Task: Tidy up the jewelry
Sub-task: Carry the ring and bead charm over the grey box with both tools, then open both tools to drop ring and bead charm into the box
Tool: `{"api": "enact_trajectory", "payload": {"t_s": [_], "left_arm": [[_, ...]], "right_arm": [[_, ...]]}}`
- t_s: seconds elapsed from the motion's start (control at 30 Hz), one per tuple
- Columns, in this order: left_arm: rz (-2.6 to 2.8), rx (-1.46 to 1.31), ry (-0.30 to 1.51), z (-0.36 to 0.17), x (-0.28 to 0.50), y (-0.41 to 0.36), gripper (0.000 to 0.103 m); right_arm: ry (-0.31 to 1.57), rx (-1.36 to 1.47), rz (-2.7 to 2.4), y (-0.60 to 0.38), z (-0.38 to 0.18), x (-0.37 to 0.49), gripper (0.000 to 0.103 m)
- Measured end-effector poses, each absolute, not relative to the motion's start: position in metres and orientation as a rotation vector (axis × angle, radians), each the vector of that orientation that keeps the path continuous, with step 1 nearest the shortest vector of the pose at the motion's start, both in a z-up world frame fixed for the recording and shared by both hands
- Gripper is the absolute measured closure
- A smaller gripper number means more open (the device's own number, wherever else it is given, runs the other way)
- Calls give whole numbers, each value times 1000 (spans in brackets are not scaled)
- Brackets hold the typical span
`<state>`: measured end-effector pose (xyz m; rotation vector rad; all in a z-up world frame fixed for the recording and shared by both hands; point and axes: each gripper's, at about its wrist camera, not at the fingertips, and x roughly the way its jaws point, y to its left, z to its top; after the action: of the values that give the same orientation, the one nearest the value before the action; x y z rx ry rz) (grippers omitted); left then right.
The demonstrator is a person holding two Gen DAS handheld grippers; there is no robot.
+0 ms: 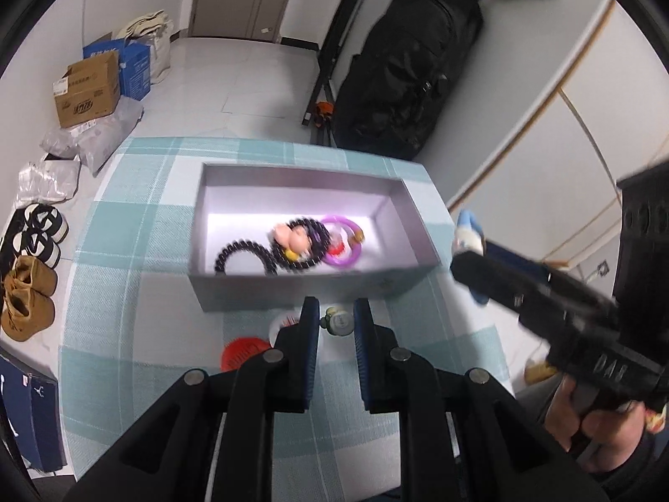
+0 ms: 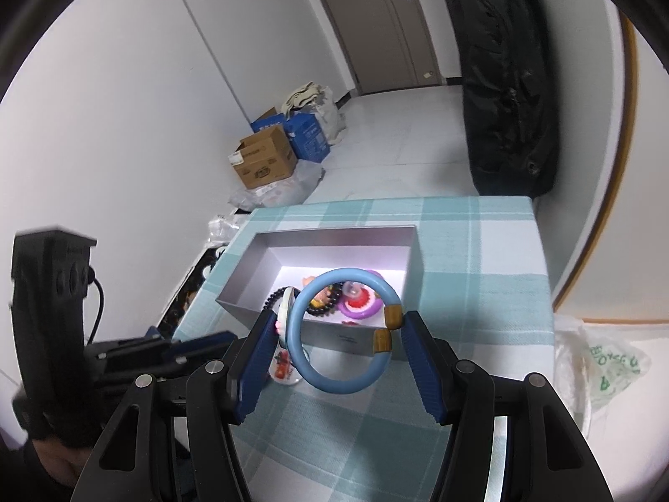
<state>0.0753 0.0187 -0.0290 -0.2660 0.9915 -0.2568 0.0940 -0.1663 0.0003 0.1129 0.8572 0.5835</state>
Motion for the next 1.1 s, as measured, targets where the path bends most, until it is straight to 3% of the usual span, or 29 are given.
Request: {"api": "enact_trajectory", "payload": {"t_s": [0.5, 1.1], "left_arm": [[-223, -396, 994, -34, 125, 47, 91], [-204, -432, 1066, -56, 153, 54, 91]], "right_arm": [[824, 55, 645, -138, 3, 120, 43], [937, 99, 655, -128, -23, 160, 43]]}}
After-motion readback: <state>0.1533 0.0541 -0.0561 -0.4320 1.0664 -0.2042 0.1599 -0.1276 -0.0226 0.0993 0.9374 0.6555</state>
